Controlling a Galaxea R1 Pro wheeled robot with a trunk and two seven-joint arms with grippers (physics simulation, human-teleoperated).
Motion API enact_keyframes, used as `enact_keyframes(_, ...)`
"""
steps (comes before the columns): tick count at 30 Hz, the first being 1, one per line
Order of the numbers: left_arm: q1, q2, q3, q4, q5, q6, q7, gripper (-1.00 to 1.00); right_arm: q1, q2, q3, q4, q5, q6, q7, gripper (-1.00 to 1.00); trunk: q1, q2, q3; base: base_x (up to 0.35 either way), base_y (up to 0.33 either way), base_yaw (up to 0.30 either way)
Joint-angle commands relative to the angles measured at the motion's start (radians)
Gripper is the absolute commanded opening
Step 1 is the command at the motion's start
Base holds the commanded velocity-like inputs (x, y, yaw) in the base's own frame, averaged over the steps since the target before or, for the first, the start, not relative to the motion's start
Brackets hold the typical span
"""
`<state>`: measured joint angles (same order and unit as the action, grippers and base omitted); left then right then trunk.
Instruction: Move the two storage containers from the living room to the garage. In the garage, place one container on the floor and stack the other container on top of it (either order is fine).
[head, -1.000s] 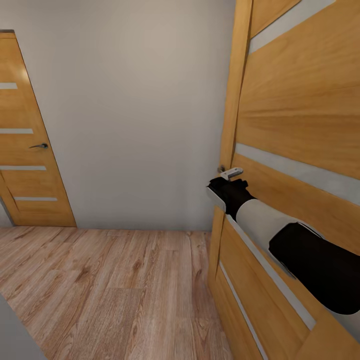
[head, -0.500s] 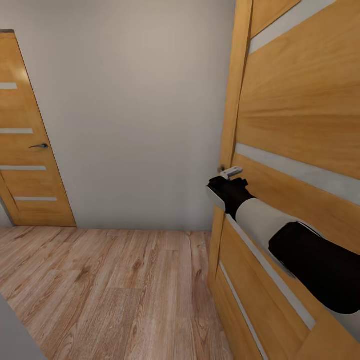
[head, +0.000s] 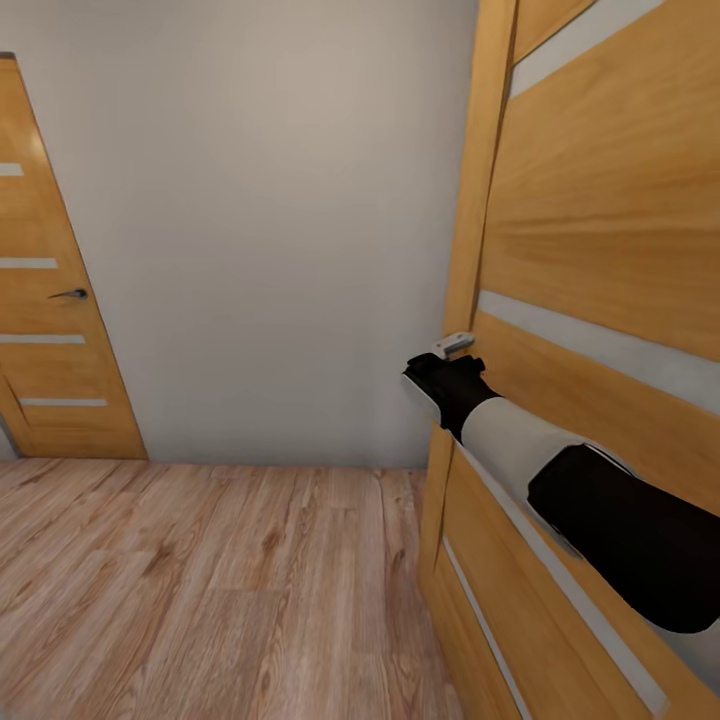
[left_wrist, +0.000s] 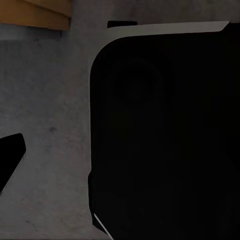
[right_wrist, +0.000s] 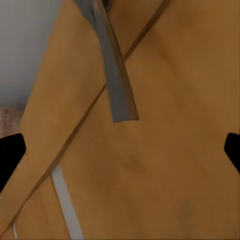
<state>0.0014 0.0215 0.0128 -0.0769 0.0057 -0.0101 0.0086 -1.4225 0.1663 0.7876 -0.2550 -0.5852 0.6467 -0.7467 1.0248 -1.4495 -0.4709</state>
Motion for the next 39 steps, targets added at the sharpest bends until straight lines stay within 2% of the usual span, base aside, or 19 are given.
enact_keyframes(1,0.000,0.000,0.001,-0.001,0.001,-0.001,0.001,1.00,-0.001,0.004,0.008,-0.001,-0.008,0.007,-0.006,1.00,0.000,0.000,-0.001,0.091,0.000,0.000)
enact_keyframes(14,0.000,0.000,0.001,-0.001,0.002,-0.001,0.005,1.00,-0.001,0.007,0.009,0.000,-0.007,0.007,-0.006,1.00,0.000,0.000,-0.001,0.018,0.000,0.000)
enact_keyframes(25,0.000,0.000,0.001,-0.001,0.002,-0.001,0.007,1.00,-0.001,-0.066,0.007,0.000,-0.008,0.005,-0.006,1.00,0.000,0.000,-0.001,0.000,0.000,0.000)
enact_keyframes(35,0.000,0.000,0.001,-0.001,0.002,-0.001,0.010,1.00,-0.001,-0.083,0.006,0.000,-0.008,0.005,-0.006,1.00,0.000,0.000,-0.001,0.000,0.000,0.000)
enact_keyframes(39,0.000,0.000,0.000,-0.001,0.001,-0.002,0.010,1.00,-0.001,-0.100,0.005,0.000,-0.008,0.005,-0.006,1.00,0.000,0.000,-0.001,0.000,0.000,0.000)
